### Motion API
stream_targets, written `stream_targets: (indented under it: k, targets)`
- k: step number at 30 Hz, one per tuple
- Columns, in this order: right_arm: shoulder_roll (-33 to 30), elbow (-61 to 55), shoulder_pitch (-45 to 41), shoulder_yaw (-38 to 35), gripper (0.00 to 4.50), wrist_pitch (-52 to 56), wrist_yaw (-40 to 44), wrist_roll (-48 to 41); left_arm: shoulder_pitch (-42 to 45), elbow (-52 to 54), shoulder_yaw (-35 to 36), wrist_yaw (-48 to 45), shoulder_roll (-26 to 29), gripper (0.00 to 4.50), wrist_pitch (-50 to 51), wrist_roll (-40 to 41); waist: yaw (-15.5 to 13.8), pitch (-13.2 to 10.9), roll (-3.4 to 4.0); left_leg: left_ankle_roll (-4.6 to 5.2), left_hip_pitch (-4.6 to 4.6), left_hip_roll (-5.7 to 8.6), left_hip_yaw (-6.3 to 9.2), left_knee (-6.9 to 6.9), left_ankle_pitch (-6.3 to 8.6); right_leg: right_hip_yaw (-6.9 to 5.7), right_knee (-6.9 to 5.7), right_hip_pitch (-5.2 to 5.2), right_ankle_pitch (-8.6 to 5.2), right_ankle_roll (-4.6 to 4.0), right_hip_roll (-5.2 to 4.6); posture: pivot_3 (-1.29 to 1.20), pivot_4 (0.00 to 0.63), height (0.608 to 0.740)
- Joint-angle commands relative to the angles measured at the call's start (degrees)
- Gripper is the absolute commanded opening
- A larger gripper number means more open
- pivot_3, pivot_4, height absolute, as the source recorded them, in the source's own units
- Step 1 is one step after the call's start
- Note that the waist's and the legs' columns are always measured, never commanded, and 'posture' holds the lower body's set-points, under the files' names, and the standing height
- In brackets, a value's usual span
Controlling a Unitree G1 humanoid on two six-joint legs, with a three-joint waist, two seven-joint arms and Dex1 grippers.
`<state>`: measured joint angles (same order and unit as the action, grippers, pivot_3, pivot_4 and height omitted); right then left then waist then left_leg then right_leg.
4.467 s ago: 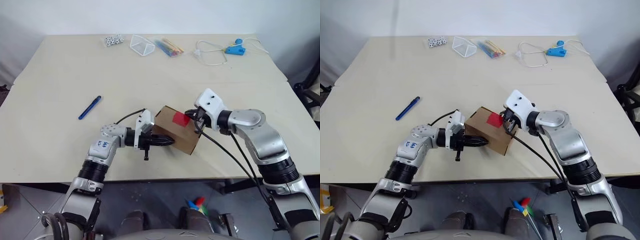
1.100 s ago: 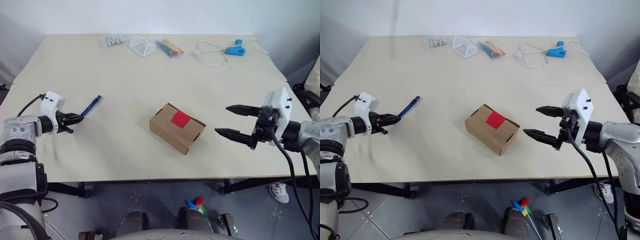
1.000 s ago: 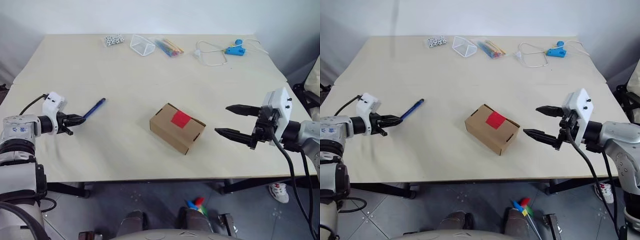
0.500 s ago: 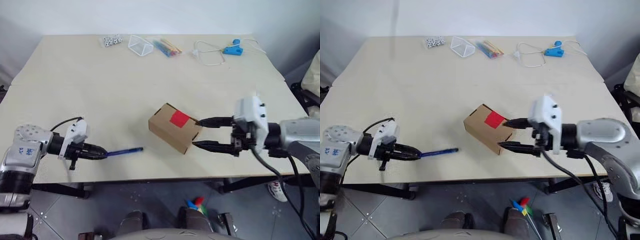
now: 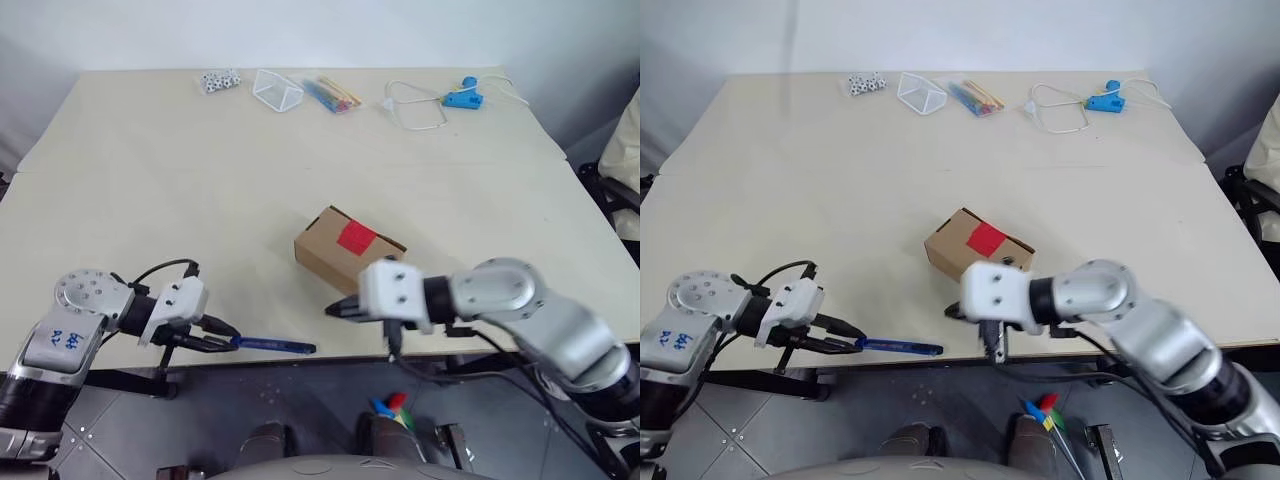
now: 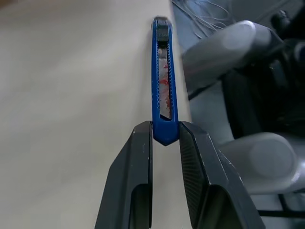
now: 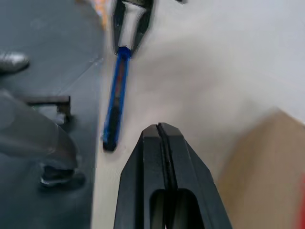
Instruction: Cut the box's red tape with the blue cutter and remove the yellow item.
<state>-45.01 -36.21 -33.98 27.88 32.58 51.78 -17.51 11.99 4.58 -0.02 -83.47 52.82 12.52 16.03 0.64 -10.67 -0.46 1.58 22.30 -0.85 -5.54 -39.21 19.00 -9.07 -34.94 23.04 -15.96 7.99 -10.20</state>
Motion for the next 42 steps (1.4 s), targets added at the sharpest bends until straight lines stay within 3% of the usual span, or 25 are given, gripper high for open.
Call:
stream_targets:
  k: [1, 8, 18, 42]
  targets:
    - [2.17, 1.15, -0.51, 2.9, 0.02, -5.26, 0.46, 6.01, -2.32, 2.44, 1.62, 1.01, 1.5, 0.79, -1.22, 0.55, -0.04, 0.0, 0.0, 0.0, 0.01, 0.01, -0.01, 0.0, 0.0, 0.0, 0.0, 0.01, 0.0, 0.0, -0.01, 0.0, 0.15, 0.74]
    - [7.43, 4.82, 0.09, 7.95, 0.02, -9.18, 2.37, 11.99, -5.52, 1.83, 2.63, 6.61, 0.29, 0.79, -5.92, -1.8, -0.45, 0.0, 0.0, 0.0, 0.01, 0.01, 0.0, -0.03, 0.0, 0.0, 0.0, -0.01, 0.0, 0.0, -0.01, 0.0, 0.15, 0.74]
    - [10.86, 8.92, -0.29, 7.58, 0.02, -11.53, 4.64, 15.53, -6.64, 0.55, 2.56, 14.51, -1.84, 0.79, -7.43, -3.21, -0.52, 0.01, 0.0, 0.0, -0.01, 0.01, 0.01, -0.03, -0.01, 0.0, -0.05, -0.02, 0.0, 0.0, -0.01, 0.0, 0.15, 0.74]
    - [14.49, 19.38, 1.89, 9.65, 0.02, -21.26, 6.45, 25.27, -10.19, 1.71, 3.09, 12.79, 1.56, 0.79, -8.42, -1.63, 0.32, 0.01, 0.01, -0.03, -0.08, -0.04, -0.01, 0.02, 0.0, 0.0, -0.08, -0.03, -0.02, -0.03, 0.03, 0.0, 0.15, 0.74]
